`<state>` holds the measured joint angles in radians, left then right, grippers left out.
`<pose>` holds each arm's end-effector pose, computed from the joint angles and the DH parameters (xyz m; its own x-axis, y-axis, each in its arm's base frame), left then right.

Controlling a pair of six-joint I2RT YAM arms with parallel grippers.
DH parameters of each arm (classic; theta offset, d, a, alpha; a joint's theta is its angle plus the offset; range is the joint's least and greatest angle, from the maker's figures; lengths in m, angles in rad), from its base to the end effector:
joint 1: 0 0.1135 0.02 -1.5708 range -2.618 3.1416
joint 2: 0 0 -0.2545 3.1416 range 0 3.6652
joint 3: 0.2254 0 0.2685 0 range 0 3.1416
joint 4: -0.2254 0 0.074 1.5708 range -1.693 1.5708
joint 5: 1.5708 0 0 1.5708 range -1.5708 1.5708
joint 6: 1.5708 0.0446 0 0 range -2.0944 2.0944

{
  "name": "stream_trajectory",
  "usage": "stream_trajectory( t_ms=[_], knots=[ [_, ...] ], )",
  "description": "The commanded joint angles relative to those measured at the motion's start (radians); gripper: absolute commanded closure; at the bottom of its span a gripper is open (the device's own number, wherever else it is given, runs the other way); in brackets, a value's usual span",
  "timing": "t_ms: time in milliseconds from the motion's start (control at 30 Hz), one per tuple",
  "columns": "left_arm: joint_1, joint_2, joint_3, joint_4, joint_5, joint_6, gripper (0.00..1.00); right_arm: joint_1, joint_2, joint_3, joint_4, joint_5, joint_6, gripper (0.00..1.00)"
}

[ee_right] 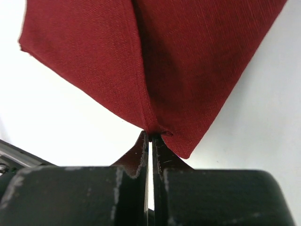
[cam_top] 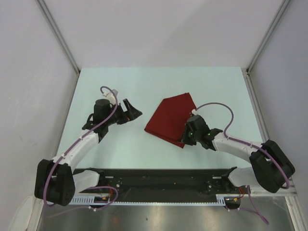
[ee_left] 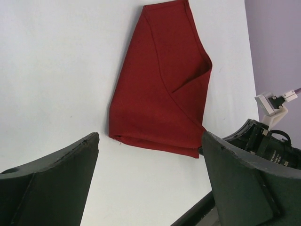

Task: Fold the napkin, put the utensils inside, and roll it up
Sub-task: Fold the napkin

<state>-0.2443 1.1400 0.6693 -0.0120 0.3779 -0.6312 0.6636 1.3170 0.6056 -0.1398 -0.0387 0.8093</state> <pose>0.2643 -0.0828 0.2260 -0.6834 -0.3949 -0.6140 0.1717 0.7305 -0.6610 0.2129 0.1687 0.1453 -0.8688 0.2388 -0.4337 -0.0097 0.8676 0.4971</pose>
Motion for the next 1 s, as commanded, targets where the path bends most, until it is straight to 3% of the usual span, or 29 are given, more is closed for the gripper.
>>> stream_trajectory(
  t_ms=[0,267,400,467,500,600,700,967],
  knots=[
    [-0.004,0.038,-0.017,0.079,0.006,-0.012,0.06,-0.002,-0.025,-0.024,-0.026,0.031,-0.012,1.0],
    [-0.068,0.171,-0.053,0.173,-0.005,-0.013,0.09,-0.004,-0.05,-0.044,-0.055,0.065,-0.006,1.0],
    [-0.108,0.283,-0.06,0.216,0.019,-0.021,0.15,-0.005,-0.058,-0.043,-0.081,0.085,-0.01,1.0],
    [-0.128,0.309,-0.066,0.233,0.007,-0.021,0.19,-0.002,-0.077,-0.035,-0.104,0.098,-0.016,0.91],
    [-0.133,0.323,-0.076,0.242,0.0,-0.021,0.21,0.002,-0.088,-0.032,-0.109,0.112,-0.027,0.8],
    [-0.139,0.357,-0.082,0.265,-0.001,-0.028,0.26,0.02,-0.143,-0.023,-0.13,0.14,-0.053,0.61],
    [-0.156,0.385,-0.079,0.274,0.009,-0.033,0.29,0.024,-0.202,-0.013,-0.141,0.152,-0.085,0.52],
    [-0.181,0.471,-0.1,0.359,0.082,-0.088,0.41,0.039,-0.234,0.019,-0.118,0.143,-0.198,0.46]
  ],
)
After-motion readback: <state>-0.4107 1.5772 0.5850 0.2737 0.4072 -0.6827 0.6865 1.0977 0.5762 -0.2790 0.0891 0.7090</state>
